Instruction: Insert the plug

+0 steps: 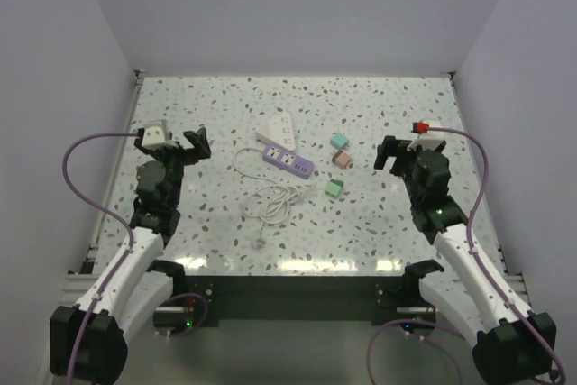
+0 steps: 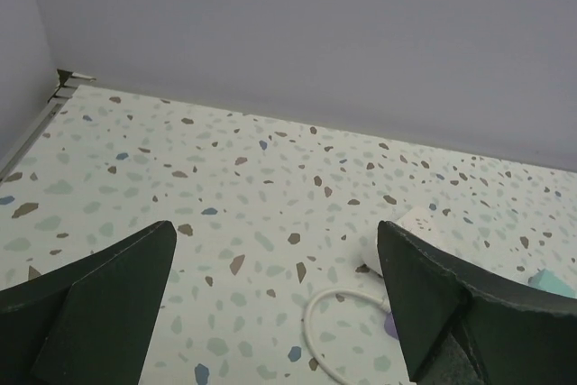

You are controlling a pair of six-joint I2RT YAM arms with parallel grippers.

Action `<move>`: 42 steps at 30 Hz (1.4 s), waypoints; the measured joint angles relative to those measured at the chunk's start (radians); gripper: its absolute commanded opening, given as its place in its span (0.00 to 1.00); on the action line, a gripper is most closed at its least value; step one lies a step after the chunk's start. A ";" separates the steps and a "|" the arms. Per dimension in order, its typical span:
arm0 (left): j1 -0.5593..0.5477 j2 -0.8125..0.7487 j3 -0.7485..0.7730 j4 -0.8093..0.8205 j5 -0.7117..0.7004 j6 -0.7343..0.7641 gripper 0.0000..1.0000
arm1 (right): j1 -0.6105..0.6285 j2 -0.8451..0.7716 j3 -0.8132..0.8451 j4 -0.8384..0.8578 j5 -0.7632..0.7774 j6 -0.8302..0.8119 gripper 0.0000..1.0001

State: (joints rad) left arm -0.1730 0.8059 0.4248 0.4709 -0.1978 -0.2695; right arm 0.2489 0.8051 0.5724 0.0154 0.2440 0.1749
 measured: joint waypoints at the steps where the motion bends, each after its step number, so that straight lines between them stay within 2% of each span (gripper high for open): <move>1: 0.000 0.006 0.000 -0.001 -0.001 0.000 1.00 | 0.000 -0.001 0.000 0.001 0.000 0.000 0.99; 11: 0.000 -0.031 0.000 0.006 -0.075 -0.005 1.00 | 0.000 -0.008 0.000 0.000 -0.004 0.000 0.99; 18: 0.000 0.009 0.000 0.067 0.005 0.018 1.00 | 0.017 0.064 0.023 0.000 -0.005 0.004 0.99; 23: -0.032 0.085 0.000 0.067 0.037 0.031 1.00 | 0.100 0.239 0.088 -0.003 0.005 0.008 0.99; 27: -0.145 0.159 0.019 0.061 -0.025 0.077 1.00 | 0.147 0.356 0.117 -0.008 0.000 0.032 0.98; 31: -0.206 0.226 0.057 0.064 -0.063 0.098 1.00 | 0.203 0.406 0.117 -0.031 0.001 0.074 0.96; 42: -0.208 0.256 0.060 0.091 -0.168 0.025 1.00 | 0.318 0.452 0.055 -0.087 0.003 0.237 0.92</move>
State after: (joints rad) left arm -0.3813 1.0622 0.4843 0.5617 -0.3660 -0.2443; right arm 0.5671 1.2575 0.6273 -0.0715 0.2466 0.4114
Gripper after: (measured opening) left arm 0.997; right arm 0.930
